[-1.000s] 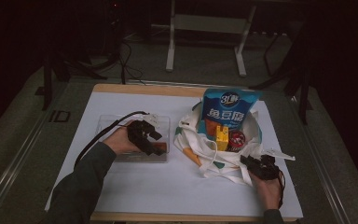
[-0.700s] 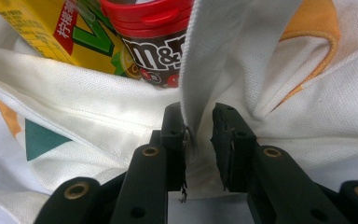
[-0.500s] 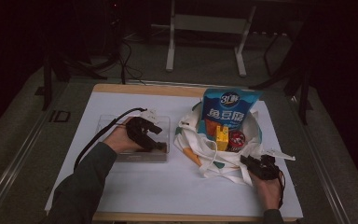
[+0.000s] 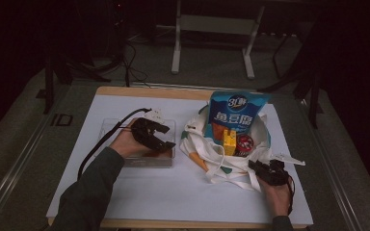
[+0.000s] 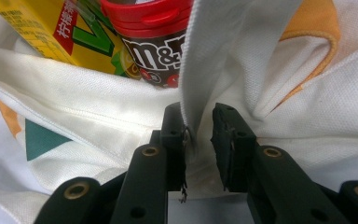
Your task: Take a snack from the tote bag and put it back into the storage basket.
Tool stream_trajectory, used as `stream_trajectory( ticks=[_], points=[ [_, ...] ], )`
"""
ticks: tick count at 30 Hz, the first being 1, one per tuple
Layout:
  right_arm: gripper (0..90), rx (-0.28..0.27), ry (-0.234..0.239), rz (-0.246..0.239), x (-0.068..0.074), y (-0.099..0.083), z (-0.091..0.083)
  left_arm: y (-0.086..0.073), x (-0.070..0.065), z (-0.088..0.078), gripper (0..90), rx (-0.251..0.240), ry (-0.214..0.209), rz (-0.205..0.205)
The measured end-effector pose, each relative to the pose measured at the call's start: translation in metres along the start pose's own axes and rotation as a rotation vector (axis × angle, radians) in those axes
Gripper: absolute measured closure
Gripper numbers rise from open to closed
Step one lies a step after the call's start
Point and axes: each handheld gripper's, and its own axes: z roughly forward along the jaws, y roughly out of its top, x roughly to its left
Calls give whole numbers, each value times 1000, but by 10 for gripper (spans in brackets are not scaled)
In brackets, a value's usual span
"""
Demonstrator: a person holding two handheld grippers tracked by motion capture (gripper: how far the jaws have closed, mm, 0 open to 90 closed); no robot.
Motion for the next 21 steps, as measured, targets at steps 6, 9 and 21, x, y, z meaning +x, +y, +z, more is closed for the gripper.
stream_trajectory(
  ticks=[6, 9, 21],
  points=[
    [742, 1, -1, 1, 0, 0, 0, 4, -3, -4, 316, -59, 18, -7],
    [742, 0, -1, -2, 0, 0, 0, 7, -5, -8, 319, -94, 23, -8],
    [742, 0, -2, -2, 0, 0, 0, 16, -7, -11, 324, -152, 41, -21]
  ],
)
